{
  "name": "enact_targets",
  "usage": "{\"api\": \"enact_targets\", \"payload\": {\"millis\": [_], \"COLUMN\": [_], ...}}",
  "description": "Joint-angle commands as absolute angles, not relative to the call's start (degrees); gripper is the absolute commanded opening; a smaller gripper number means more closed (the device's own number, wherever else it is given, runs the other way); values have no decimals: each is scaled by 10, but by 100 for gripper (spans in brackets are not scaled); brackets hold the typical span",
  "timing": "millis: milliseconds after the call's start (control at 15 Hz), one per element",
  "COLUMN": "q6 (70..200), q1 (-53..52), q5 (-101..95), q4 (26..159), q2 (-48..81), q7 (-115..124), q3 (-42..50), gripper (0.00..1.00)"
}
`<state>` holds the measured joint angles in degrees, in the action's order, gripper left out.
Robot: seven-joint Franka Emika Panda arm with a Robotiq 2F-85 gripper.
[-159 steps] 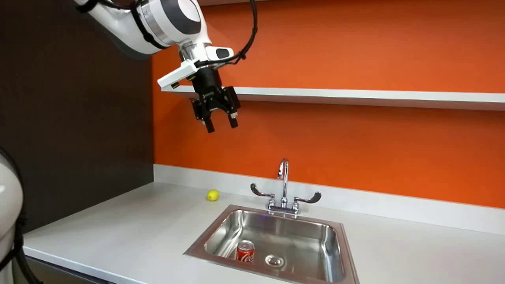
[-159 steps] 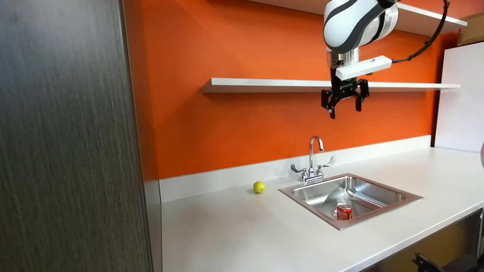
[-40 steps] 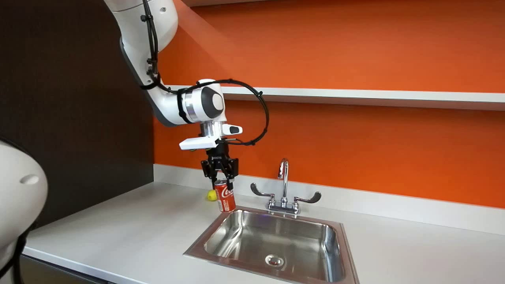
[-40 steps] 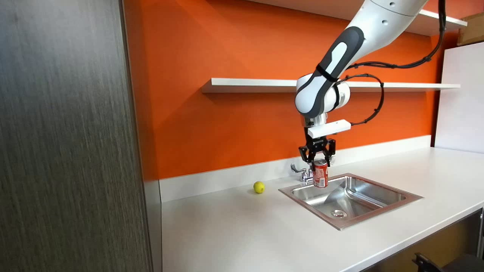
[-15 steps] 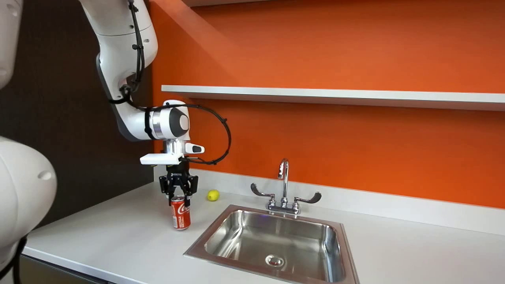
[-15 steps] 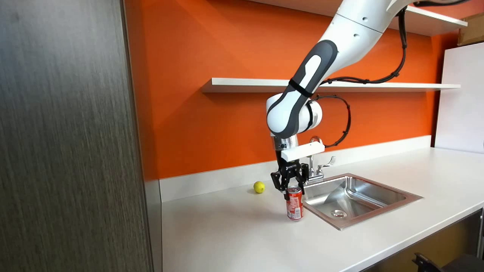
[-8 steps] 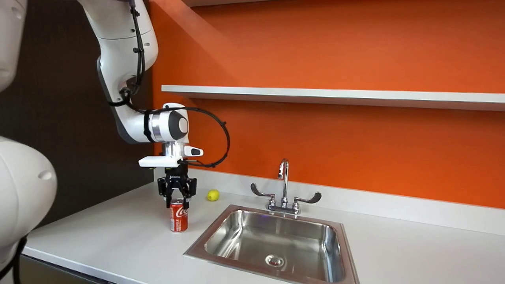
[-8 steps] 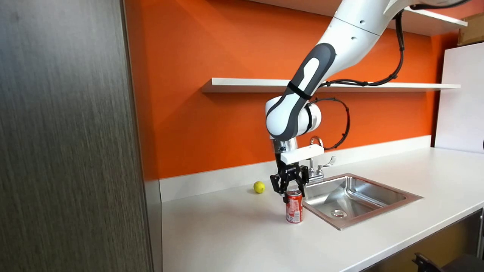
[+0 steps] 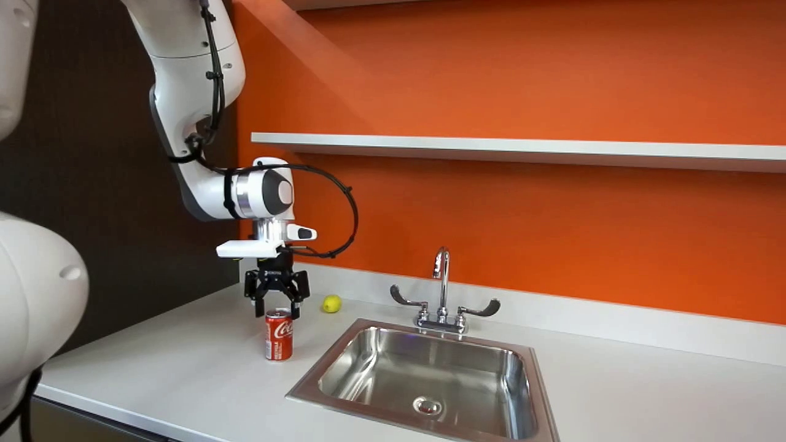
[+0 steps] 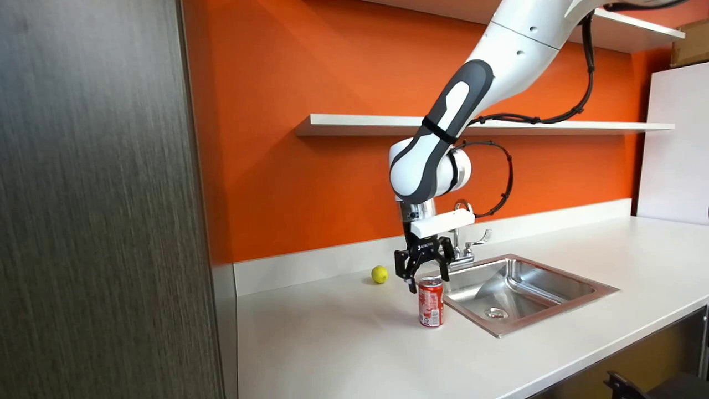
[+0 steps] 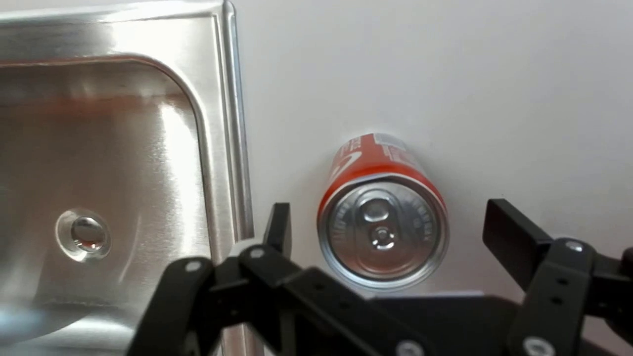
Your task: Remove the can from the sink
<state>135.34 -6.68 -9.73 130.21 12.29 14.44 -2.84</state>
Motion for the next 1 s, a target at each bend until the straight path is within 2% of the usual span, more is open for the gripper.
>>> {"api": "enact_targets", "payload": {"millis": [0, 733, 800, 933], "q6": [1352, 1343, 1350, 1350], "q1": [-66, -58, -56, -54], "q5": [-98, -127, -107, -111], "q4": [1333, 1454, 1408, 1435], "q2": [65, -94, -39, -66], "q7": [151, 190, 159, 167], "q3": [-24, -37, -35, -39], "gripper": [100, 100, 100, 100]}}
